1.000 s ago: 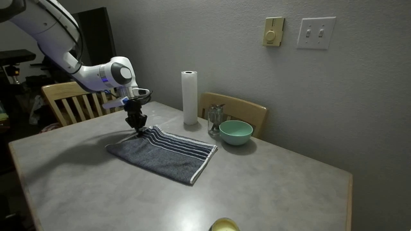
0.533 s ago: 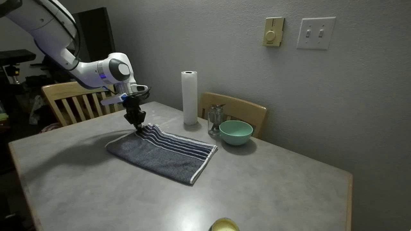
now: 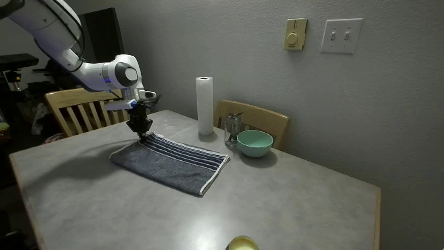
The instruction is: Unfold the towel
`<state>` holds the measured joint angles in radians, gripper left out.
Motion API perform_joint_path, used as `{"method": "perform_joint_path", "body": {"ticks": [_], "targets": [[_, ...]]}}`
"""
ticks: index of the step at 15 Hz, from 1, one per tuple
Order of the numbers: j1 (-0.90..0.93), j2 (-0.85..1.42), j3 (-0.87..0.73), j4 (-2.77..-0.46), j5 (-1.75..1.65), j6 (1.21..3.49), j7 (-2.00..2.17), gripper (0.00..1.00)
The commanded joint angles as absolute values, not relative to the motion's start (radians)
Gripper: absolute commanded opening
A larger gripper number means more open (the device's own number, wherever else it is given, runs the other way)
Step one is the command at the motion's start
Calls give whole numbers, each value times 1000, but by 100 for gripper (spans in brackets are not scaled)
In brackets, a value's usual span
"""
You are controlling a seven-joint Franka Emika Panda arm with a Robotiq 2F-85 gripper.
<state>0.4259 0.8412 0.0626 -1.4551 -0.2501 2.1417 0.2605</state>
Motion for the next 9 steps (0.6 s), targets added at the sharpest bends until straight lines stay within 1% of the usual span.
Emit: {"method": "perform_joint_path", "body": {"ticks": [1,2,3,5,9], "targets": [[374,846,110,-1459,-193,2137,155,0],[362,853,119,-1455,-180,2137,125,4],[348,862,128,-1451,-169,2143,88,28],[324,876,148,-1446,-144,2143,12,31],[319,896,159,-1421,-134,2111,-56,58]]}}
